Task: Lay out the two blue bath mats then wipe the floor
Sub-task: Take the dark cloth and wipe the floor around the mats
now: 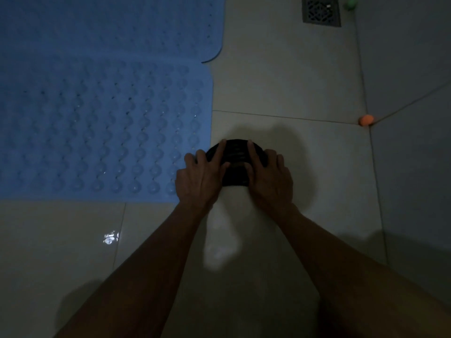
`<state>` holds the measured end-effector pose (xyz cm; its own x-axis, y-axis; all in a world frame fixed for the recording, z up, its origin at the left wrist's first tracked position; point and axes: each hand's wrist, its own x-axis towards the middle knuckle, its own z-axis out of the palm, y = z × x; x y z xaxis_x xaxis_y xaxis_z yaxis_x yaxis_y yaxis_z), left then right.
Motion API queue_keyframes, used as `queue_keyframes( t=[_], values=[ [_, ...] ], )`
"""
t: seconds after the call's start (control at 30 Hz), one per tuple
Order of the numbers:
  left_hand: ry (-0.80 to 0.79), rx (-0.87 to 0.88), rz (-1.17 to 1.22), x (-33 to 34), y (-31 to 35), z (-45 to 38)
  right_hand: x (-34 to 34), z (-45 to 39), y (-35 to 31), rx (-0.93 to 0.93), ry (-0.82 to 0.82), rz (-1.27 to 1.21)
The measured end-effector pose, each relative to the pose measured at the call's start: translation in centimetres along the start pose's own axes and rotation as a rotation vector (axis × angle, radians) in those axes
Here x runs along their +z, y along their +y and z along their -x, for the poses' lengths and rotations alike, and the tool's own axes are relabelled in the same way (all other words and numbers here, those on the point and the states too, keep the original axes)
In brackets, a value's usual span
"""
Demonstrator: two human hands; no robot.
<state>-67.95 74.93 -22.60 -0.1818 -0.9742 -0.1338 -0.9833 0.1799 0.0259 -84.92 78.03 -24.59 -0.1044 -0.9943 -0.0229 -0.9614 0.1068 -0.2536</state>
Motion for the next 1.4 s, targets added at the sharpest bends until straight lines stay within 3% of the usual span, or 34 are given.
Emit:
queue_keyframes(
  t=[0.17,0.33,0.8,1.03,1.4],
  values=[
    [0.080,-0.031,-0.055,1.1,-0.2,3.8,-0.6,2.7,-0.3,-0.032,-0.047,0.022],
    [0.047,-0.085,-0.006,1.0,-0.1,8.6,-1.6,6.4,-1.0,-0.048,-0.114,0.053],
    [0.013,-0.431,0.092,1.5,-1.8,18.1,-0.3,10.7,-4.9,-0.284,-0.169,0.064],
    [0.037,-0.568,0.125,1.5,-4.6,21.0,0.9,10.5,-8.3,-0.512,-0.103,0.090],
    [0.004,-0.701,0.184,1.8,-10.9,20.0,3.8,7.4,-14.8,-0.689,0.035,0.118]
  ],
)
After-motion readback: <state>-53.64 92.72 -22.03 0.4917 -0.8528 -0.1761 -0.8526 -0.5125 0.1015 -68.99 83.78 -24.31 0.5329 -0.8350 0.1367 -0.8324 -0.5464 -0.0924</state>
